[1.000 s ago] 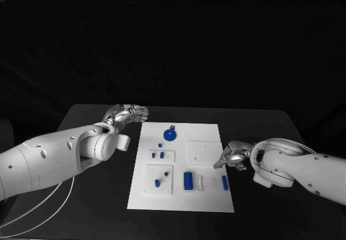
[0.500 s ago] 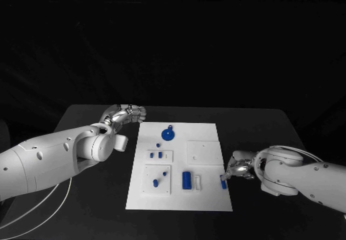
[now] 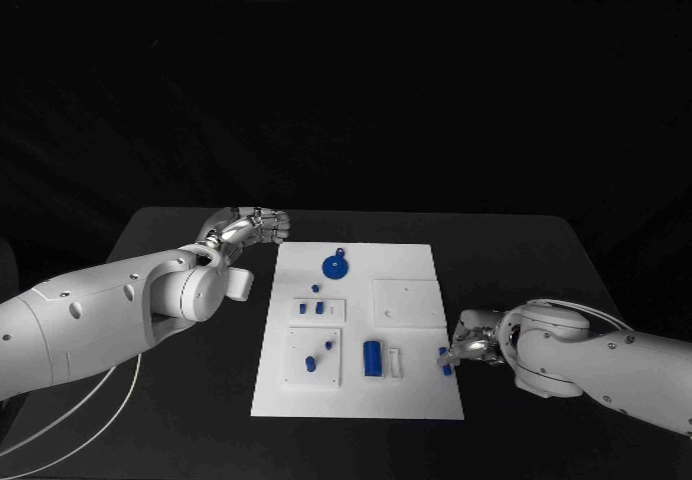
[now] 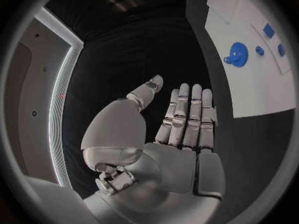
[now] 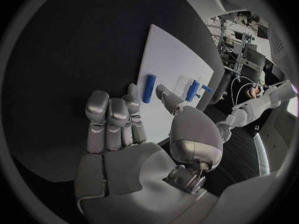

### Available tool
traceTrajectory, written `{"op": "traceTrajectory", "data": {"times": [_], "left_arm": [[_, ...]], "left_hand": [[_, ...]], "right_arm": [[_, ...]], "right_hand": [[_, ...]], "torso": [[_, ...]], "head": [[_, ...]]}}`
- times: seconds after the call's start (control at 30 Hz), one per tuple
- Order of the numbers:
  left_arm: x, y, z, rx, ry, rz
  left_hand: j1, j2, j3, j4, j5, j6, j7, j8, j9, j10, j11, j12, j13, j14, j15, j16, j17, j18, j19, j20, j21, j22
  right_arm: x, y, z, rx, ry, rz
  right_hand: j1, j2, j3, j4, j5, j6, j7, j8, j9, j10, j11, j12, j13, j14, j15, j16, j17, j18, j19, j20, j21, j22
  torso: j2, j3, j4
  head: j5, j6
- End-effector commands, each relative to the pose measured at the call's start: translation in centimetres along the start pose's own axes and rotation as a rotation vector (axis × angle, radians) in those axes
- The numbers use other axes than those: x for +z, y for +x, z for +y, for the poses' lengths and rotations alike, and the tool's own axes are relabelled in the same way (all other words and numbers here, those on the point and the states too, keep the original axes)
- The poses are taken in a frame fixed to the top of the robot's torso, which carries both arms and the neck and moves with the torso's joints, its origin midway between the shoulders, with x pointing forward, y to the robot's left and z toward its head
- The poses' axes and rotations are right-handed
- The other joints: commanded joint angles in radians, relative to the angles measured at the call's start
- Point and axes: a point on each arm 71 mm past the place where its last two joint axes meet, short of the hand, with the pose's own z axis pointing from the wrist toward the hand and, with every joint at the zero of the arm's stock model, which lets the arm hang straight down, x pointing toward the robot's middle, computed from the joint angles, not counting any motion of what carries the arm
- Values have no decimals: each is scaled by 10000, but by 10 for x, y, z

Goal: Assemble the parts on the task board

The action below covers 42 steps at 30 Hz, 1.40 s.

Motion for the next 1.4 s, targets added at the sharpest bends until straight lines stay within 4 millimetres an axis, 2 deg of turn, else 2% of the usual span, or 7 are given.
{"op": "traceTrajectory", "data": {"times": [0.03,0.4,0.5,0.67,0.73,1.0,1.4], "left_arm": [[0,2,-1,-37,81,107],[0,1,-1,-31,68,89],[0,1,-1,-30,56,85],[0,1,-1,-29,41,85],[0,1,-1,-27,43,79],[0,0,-1,-20,37,63],[-1,-1,-1,-8,31,31]], "left_hand": [[-118,-2,-7,78,-30,-78,-1,62,-14,7,28,56,-13,14,64,-61,17,93,-36,64,-48,14],[-128,-2,-10,89,-30,-81,0,63,-17,6,30,55,-15,15,65,-66,23,92,-38,65,-51,19],[-130,-2,-10,92,-29,-83,1,63,-18,6,31,55,-15,15,66,-67,25,93,-39,65,-52,21],[-130,-3,-10,93,-29,-84,1,63,-19,5,31,55,-16,15,66,-69,26,93,-39,65,-53,23],[-130,-4,-10,93,-29,-85,2,63,-20,4,32,54,-16,15,66,-70,27,93,-40,64,-54,24],[-124,-8,-7,93,-26,-91,3,62,-23,-1,34,51,-19,13,68,-76,32,94,-43,64,-57,29],[-121,-9,-5,97,-24,-97,6,62,-27,-5,37,49,-22,12,69,-84,39,95,-47,65,-62,37]], "right_arm": [[3,3,3,-346,87,-127],[5,6,2,-394,108,-134],[6,6,2,-337,136,-79],[6,7,0,-263,174,-23],[6,7,0,-221,181,-6],[6,7,-4,268,219,147],[-6,-9,-20,940,390,-137]], "right_hand": [[-85,54,-21,46,-52,5,10,-70,-45,35,-19,-48,11,-25,-72,-37,12,834,-48,-4,-31,121],[57,495,8,-194,-52,6,0,-65,-19,35,-29,-49,23,-37,-81,-29,26,834,-85,-29,-7,147],[383,772,353,-359,-51,12,-6,-68,-15,39,-36,-54,24,-39,-87,-32,26,834,-100,-46,-11,146],[776,966,914,-580,-31,24,6,-81,-25,43,-27,-62,23,-37,-76,-40,23,834,-115,-33,-10,150],[934,1099,1238,-806,370,42,27,-97,-44,55,-7,-63,22,-27,-48,-43,20,832,-113,15,12,163],[816,1352,1524,-1019,713,133,26,-96,-68,100,3,-68,8,2,-31,-36,20,834,-81,125,60,167],[462,1437,1603,-922,538,241,6,-91,-101,171,-14,-85,-25,8,-40,-16,38,834,-56,196,102,164]], "torso": [[0,-3,5],[-1,-5,-1],[-1,-3,0],[0,4,-3],[-2,-1,-2],[-2,1,-2],[-6,-1,-5]], "head": [[-11,-11],[-21,-31],[-31,-22],[-38,-23],[-49,-20],[-52,-22],[-35,0]]}}
